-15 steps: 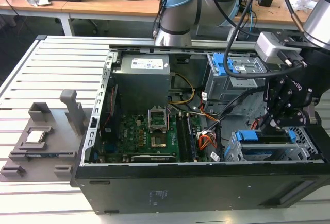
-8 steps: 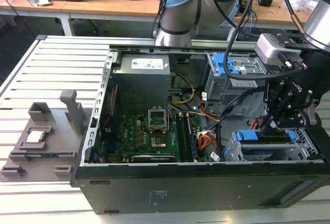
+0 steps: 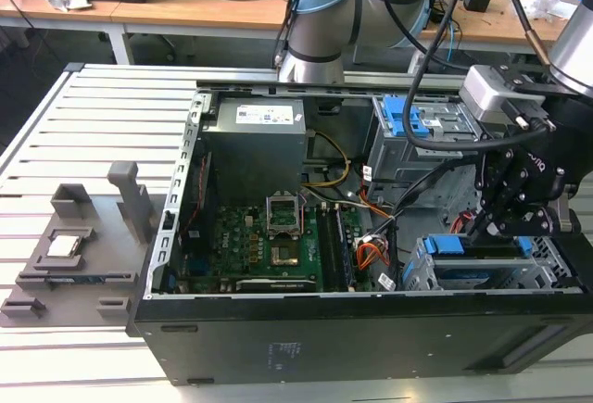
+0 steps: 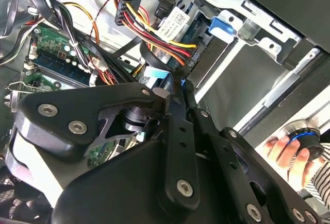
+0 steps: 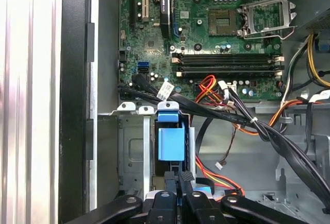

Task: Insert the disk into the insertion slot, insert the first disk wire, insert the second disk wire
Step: 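Insert the second disk wire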

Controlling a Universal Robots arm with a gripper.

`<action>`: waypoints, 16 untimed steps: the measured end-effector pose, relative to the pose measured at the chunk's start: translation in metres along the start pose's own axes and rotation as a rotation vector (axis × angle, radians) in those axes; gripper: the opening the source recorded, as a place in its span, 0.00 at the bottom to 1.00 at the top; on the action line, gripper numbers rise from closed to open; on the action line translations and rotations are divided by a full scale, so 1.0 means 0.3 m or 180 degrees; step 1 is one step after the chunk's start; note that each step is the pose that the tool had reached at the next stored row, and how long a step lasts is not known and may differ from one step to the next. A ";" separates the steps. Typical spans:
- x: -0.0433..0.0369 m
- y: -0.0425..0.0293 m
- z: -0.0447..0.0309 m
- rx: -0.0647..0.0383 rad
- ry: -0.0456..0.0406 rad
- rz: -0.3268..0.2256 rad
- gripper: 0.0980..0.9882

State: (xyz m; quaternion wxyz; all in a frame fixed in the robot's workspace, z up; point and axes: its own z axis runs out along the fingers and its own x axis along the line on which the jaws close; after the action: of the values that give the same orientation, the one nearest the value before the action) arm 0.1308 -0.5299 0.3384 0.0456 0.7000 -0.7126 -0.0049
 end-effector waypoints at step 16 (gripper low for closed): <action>-0.023 0.010 -0.134 0.0000 0.0028 0.0002 0.01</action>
State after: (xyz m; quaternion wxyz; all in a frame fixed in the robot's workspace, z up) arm 0.1308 -0.5207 0.3784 0.0486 0.6998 -0.7126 -0.0018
